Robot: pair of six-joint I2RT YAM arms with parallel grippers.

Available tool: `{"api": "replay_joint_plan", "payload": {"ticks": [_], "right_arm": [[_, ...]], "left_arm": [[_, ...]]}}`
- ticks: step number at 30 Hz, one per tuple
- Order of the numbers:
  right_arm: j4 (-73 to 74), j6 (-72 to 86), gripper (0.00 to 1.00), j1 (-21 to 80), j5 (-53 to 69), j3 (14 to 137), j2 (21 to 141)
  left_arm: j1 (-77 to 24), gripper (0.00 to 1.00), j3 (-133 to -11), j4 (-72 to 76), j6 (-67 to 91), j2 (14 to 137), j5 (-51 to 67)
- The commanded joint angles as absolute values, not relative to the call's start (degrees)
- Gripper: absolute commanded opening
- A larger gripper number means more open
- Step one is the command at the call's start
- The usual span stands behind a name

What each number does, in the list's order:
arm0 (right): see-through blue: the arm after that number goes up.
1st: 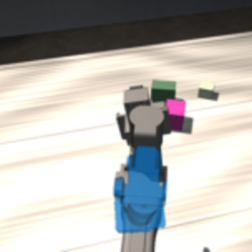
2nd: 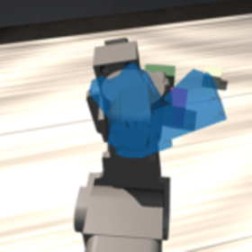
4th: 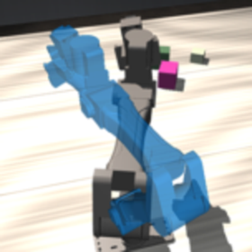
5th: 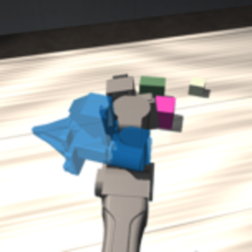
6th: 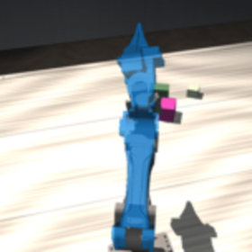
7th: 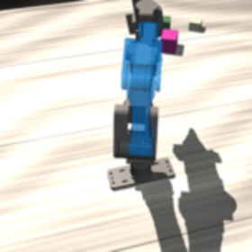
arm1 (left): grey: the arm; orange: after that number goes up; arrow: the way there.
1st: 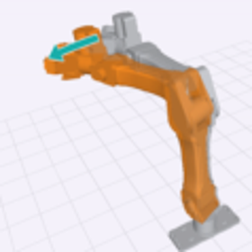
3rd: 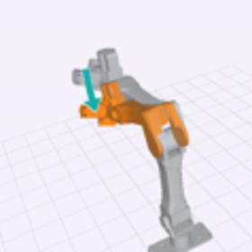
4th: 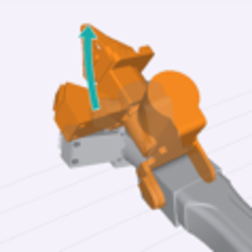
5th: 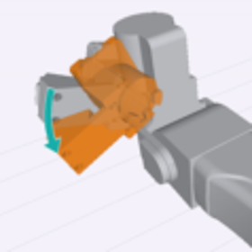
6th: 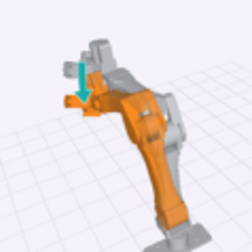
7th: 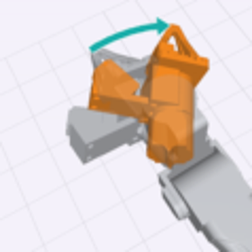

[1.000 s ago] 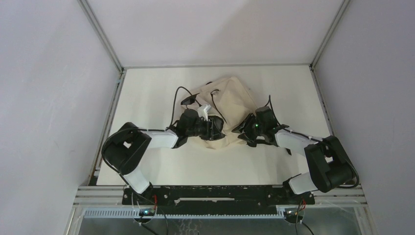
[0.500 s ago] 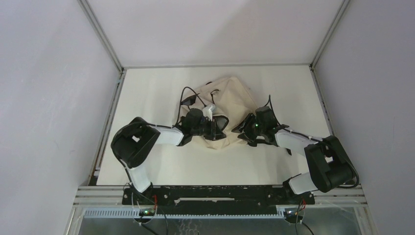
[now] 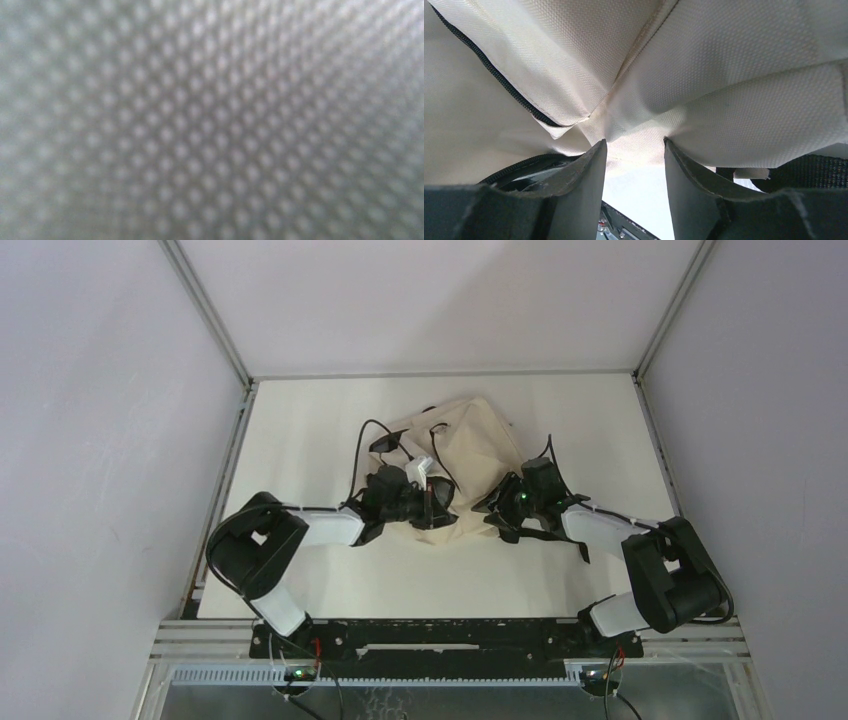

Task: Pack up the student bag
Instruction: Zip the student bag at the center of the board.

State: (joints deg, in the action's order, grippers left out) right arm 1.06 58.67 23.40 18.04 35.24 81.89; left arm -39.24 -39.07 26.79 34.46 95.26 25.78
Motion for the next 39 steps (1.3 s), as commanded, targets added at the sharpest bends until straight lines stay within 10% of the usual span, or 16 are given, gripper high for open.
{"api": "replay_joint_plan", "payload": {"ticks": [1, 6, 16, 39], "right_arm": [[-0.4, 58.0, 0.54, 23.6, 17.1, 35.9, 82.5], [-0.5, 58.1, 0.54, 23.6, 17.1, 36.0, 82.4], [-1.1, 58.3, 0.53, 23.6, 17.4, 36.0, 82.9], [-3.0, 57.4, 0.52, 24.3, 15.9, 35.9, 89.3]], "left_arm": [[-39.3, 0.00, -38.6, 28.4, 34.1, 94.1, 27.8], [-39.2, 0.22, -39.8, 27.0, 33.9, 95.0, 28.9], [-39.2, 0.00, -39.7, 25.3, 32.6, 94.6, 29.9], [-39.2, 0.00, -34.5, 15.9, 29.6, 84.5, 26.7]]}}
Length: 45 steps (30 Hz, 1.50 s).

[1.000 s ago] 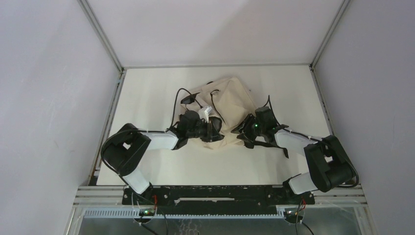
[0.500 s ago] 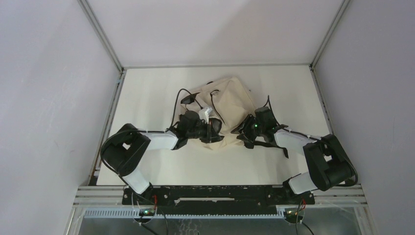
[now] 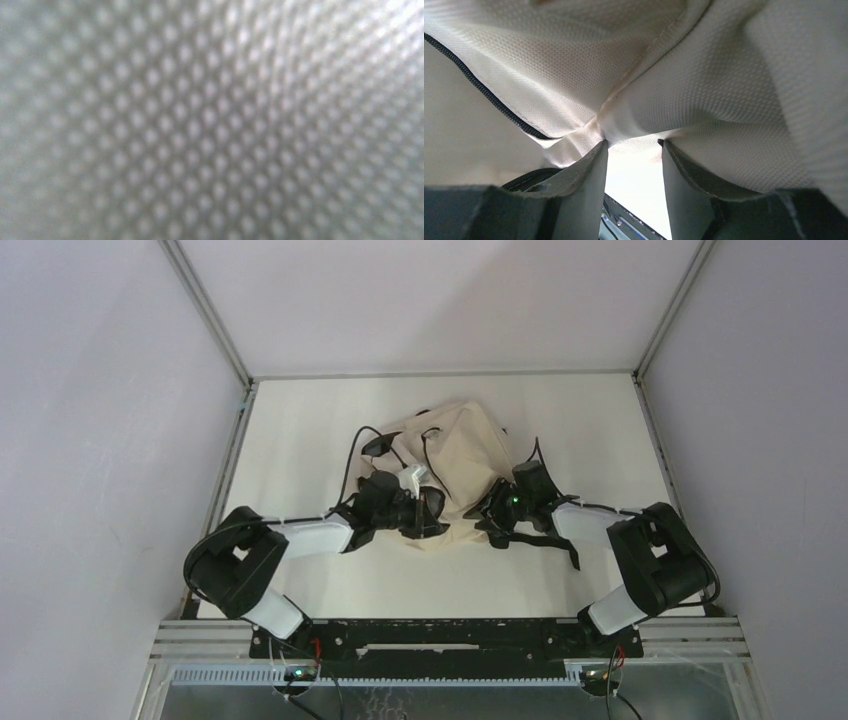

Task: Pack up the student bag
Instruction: Zip the student bag at the center of the board.

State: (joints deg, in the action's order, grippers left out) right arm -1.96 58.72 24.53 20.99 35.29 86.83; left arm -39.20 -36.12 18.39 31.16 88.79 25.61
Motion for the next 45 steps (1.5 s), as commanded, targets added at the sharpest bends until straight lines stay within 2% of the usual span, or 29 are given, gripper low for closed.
{"api": "replay_joint_plan", "payload": {"ticks": [1, 6, 8, 10, 12, 17, 18, 20, 23, 33, 40, 45], "right_arm": [[-3.1, 57.3, 0.52, 24.3, 16.1, 35.9, 89.7], [-3.0, 57.0, 0.52, 24.8, 16.0, 35.9, 89.1], [-2.3, 56.8, 0.52, 25.2, 15.4, 36.0, 87.6], [-1.5, 56.5, 0.53, 25.5, 14.5, 36.0, 86.1], [-0.8, 56.3, 0.53, 25.6, 14.1, 36.0, 85.3], [-0.9, 56.3, 0.53, 25.4, 14.4, 36.0, 85.4], [-1.1, 56.5, 0.53, 25.4, 14.5, 36.0, 85.6], [-1.6, 56.6, 0.53, 25.4, 14.8, 36.0, 86.0], [-2.1, 56.8, 0.53, 25.4, 15.2, 36.0, 86.5], [-1.5, 55.8, 0.53, 25.8, 14.9, 36.0, 85.5], [2.1, 56.1, 0.62, 28.6, 12.5, 37.7, 82.2], [-2.6, 62.2, 0.65, 30.6, 17.6, 37.8, 82.3]], "left_arm": [[-39.2, 0.00, -34.4, 15.7, 29.4, 84.2, 26.5], [-39.1, 0.01, -34.5, 14.8, 29.2, 83.9, 26.3], [-39.1, 0.11, -35.0, 14.1, 29.1, 84.0, 26.2], [-39.1, 0.13, -35.4, 13.7, 28.8, 84.2, 26.1], [-39.1, 0.10, -35.7, 13.5, 28.8, 84.4, 26.2], [-39.0, 0.22, -36.2, 12.2, 28.4, 84.1, 25.8], [-39.1, 0.20, -36.1, 12.1, 28.1, 83.9, 25.9], [-39.0, 0.08, -36.1, 11.8, 27.6, 83.8, 26.2], [-39.0, 0.01, -36.2, 11.4, 27.5, 83.8, 26.5], [-39.1, 0.00, -35.2, 8.0, 26.9, 78.1, 20.6], [-39.1, 0.00, -35.4, 6.5, 26.8, 75.8, 20.2], [-39.1, 0.00, -35.7, 6.6, 27.1, 76.5, 20.5]]}}
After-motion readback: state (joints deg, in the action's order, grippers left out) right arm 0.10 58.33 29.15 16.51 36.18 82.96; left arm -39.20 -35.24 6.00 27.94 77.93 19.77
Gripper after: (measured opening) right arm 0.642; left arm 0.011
